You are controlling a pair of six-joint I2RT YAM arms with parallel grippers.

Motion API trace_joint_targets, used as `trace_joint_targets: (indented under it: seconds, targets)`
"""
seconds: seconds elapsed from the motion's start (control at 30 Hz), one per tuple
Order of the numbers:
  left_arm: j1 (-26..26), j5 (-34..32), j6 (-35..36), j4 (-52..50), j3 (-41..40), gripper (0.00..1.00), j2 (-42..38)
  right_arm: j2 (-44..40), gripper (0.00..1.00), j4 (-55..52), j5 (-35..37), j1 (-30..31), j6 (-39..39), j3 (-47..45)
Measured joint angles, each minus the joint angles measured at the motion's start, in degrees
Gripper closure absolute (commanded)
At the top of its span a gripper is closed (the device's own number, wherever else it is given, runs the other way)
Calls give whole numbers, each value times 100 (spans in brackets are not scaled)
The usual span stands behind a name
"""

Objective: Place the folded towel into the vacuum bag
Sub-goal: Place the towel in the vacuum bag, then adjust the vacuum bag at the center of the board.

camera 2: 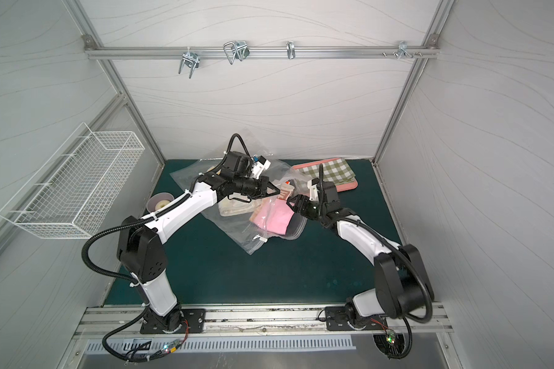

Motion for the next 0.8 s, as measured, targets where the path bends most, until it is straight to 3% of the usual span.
trace_joint_targets:
  seconds: [0.2,0.47,0.6,0.73,0.8]
  targets:
    - [-57,-4,-28,-2,-2,100,184,-522,44,-680,407,-444,-105,-367]
    - [-61,-7,-26,0,-2,100,184,396,50,-785,557,-619,-160,-533]
    - [-61,-7,-22,-2,-2,100,186,1244,68,-238,361,-608,-17,-533]
    - [-61,-17,-17,-4,-2,100,184,1725,95,177,173,-529,157,-533]
    - [-61,-35,-11,-2,-2,100,184,1742,100,369,31,-492,225,-549]
